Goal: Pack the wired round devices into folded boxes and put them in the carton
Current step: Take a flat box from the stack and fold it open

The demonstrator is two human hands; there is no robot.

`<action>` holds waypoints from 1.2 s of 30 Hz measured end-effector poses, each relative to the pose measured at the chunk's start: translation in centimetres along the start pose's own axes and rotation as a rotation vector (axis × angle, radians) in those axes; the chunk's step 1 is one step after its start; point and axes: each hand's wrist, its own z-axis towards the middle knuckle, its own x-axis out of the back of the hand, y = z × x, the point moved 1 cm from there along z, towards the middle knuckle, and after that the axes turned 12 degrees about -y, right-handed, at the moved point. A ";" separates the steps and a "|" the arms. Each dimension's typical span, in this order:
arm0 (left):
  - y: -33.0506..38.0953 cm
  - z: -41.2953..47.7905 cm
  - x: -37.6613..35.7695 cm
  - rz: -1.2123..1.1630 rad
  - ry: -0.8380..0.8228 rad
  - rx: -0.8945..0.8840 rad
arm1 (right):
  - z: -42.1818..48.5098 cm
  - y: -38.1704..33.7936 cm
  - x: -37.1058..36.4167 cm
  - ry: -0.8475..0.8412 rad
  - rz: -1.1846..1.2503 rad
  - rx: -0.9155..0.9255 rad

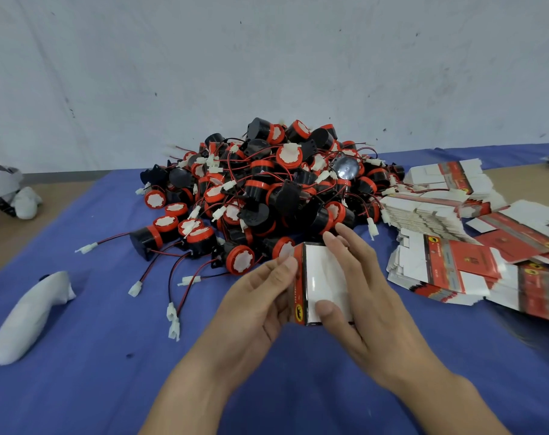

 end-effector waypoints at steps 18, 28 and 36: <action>-2.1 -1.0 0.6 1.453 0.104 -0.112 | 0.2 2.4 -1.2 -0.291 0.240 -0.247; -1.2 -1.4 -0.7 1.339 0.322 -0.455 | -0.2 4.9 -1.4 -0.389 0.184 -0.341; -0.8 0.1 6.8 1.374 0.776 0.019 | -0.6 5.2 -0.6 -0.546 0.208 -0.411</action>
